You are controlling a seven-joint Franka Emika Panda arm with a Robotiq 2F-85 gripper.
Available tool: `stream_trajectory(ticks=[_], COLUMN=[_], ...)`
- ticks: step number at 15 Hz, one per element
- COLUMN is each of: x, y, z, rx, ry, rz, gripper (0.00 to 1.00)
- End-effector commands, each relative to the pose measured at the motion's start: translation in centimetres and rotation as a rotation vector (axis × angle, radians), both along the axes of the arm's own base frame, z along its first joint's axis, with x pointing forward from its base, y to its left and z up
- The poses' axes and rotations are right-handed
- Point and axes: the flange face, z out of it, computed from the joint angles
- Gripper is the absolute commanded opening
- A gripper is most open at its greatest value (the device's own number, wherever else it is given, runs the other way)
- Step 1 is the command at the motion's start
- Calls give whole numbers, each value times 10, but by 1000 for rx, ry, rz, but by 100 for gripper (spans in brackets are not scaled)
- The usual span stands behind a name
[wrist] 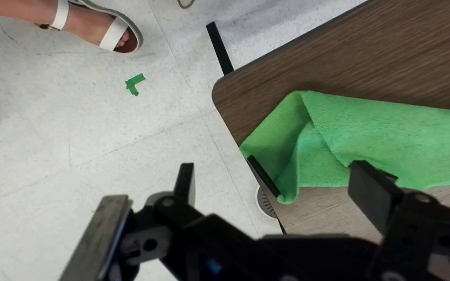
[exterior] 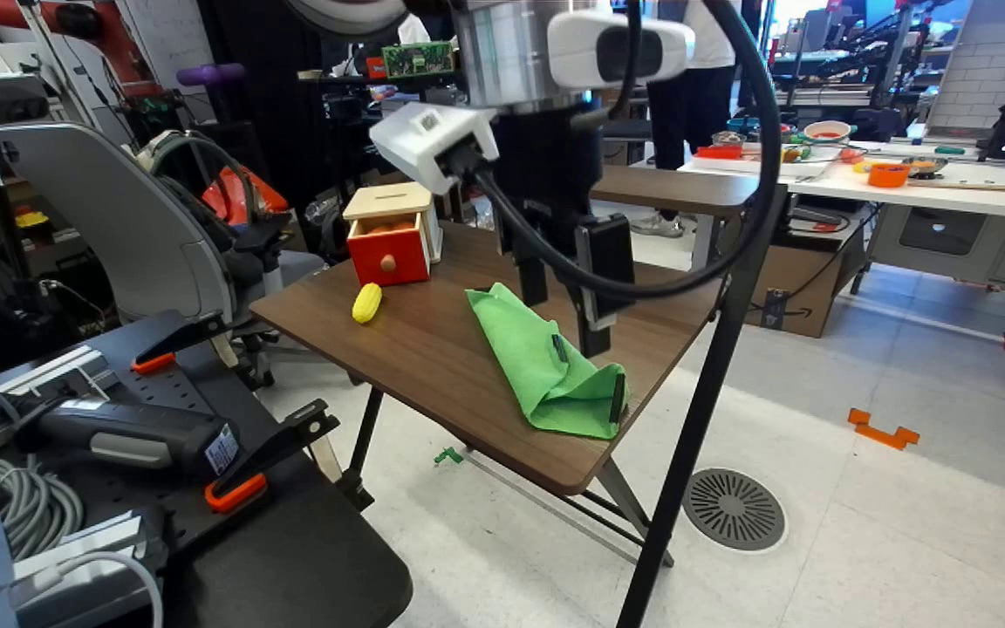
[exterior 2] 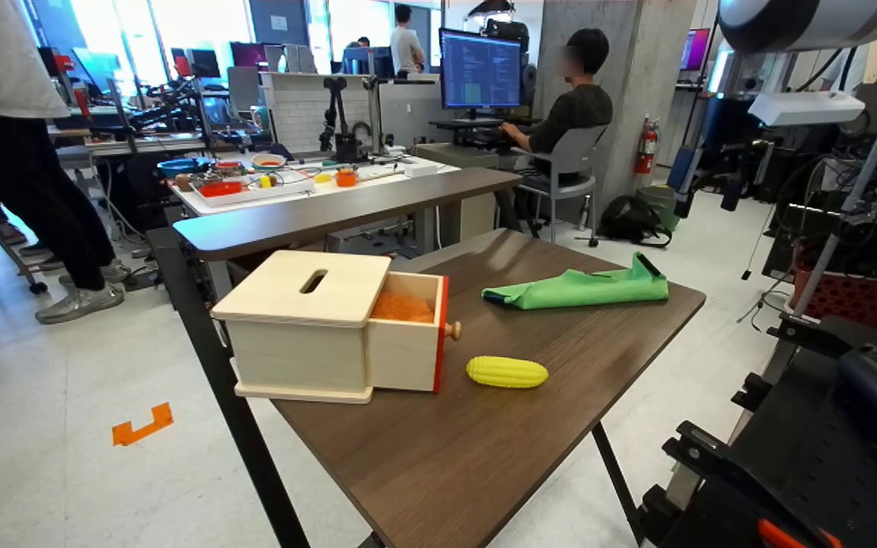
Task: Fold the green cloth in half
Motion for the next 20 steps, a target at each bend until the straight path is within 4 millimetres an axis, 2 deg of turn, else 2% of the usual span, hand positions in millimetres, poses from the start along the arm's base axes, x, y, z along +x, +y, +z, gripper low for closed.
stream_trajectory(ticks=[1, 5, 11, 14, 18, 19, 20], x=[10, 9, 17, 26, 40, 42, 44], y=[-24, -42, -43, -40, -37, -36, -36], z=[-31, -67, -115, -129, -136, -137, -137], rx=[2, -3, -20, -27, -24, -22, -22], ry=[11, 51, 68, 47, 18, 15, 12], rz=[-4, -33, -50, -68, -98, -103, -102], gripper=[100, 100, 100, 100, 100, 82, 74])
